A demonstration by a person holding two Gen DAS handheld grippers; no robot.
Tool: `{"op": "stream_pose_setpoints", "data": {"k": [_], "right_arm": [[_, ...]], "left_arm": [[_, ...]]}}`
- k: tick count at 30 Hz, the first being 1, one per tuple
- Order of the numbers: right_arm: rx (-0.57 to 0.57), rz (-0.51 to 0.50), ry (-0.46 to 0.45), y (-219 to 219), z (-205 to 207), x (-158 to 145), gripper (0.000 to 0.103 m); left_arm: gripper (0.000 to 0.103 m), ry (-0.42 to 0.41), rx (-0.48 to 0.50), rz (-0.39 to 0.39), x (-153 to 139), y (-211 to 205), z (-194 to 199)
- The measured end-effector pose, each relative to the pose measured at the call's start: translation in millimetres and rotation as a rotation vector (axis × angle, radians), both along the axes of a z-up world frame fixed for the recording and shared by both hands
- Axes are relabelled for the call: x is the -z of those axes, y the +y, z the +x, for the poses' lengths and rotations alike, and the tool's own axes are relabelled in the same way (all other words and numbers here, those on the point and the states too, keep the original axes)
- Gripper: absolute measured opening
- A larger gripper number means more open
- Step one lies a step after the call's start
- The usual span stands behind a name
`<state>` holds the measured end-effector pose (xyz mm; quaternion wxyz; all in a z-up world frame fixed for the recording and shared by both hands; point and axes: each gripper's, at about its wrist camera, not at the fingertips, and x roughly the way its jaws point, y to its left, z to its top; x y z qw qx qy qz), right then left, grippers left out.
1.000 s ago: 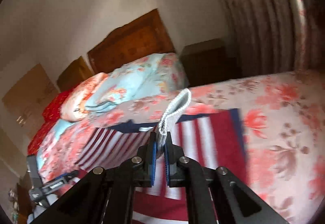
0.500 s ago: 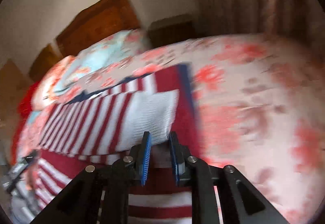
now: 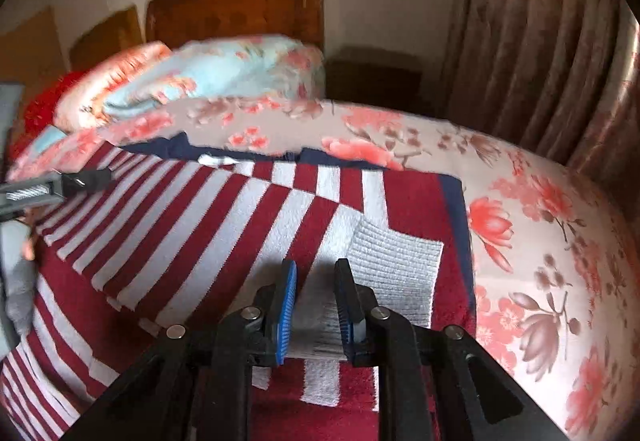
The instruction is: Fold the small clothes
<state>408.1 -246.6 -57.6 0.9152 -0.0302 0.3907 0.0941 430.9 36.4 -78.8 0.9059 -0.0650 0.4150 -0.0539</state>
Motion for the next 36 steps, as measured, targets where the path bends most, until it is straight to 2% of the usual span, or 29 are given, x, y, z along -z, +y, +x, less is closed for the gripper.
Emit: {"op": "stream_pose_setpoints", "data": {"k": [5,8,10,11,13,15,17,19,22,23,25,27,31,36], "right_arm": [[0.005,0.167,0.023,-23.9,4.9,1.9,0.020],[0.005,0.230,0.030,-27.5,9.3,3.8,0.020],[0.005,0.305,0.045,-36.9,10.3,4.7,0.020],[0.013,0.311,0.053,-38.3,8.6,3.8,0.020],[0.075,0.274,0.064,-39.4,-9.4,-5.7,0.021],[0.052,0.268,0.043,-35.9,-39.4,-18.5,0.021],[0.008,0.250,0.035,-29.9,-70.7,-24.0,0.021],[-0.029,0.213,0.065,-22.2,-87.2,-18.2,0.021],[-0.025,0.094,0.155,-12.8,-103.7,7.7,0.021],[-0.027,0.095,0.103,-14.7,-113.8,6.6,0.021],[0.000,0.096,0.124,-22.1,-128.4,7.1,0.021],[0.025,0.111,0.106,-30.4,-146.8,0.3,0.021],[0.012,0.109,0.067,-27.9,-185.1,-10.5,0.021],[-0.040,0.106,0.085,-4.8,-220.8,3.2,0.021]], "left_arm": [[0.103,-0.002,0.002,-0.019,1.8,0.8,4.2],[0.103,-0.007,0.006,-0.041,0.2,3.3,0.7],[0.103,-0.011,-0.016,-0.022,-5.5,4.8,-7.5],[0.103,-0.018,-0.026,-0.006,-13.1,4.2,-19.7],[0.103,-0.053,0.016,-0.022,-30.4,0.4,-51.3],[0.103,-0.088,0.075,0.000,-44.2,-10.1,-90.8],[0.103,-0.099,0.136,0.058,-43.0,-24.9,-124.7],[0.103,-0.053,0.160,0.124,-28.0,-35.1,-140.0],[0.103,0.088,0.114,0.183,8.8,-31.0,-142.7],[0.103,0.081,0.102,0.147,9.8,-25.2,-146.9],[0.103,0.067,0.073,0.131,4.3,-15.3,-161.2],[0.103,0.033,0.067,0.130,-4.5,-11.4,-179.8],[0.103,-0.043,0.096,0.175,-14.0,-18.8,-228.5],[0.103,-0.038,0.137,0.208,-1.5,-26.7,-267.2]]}}
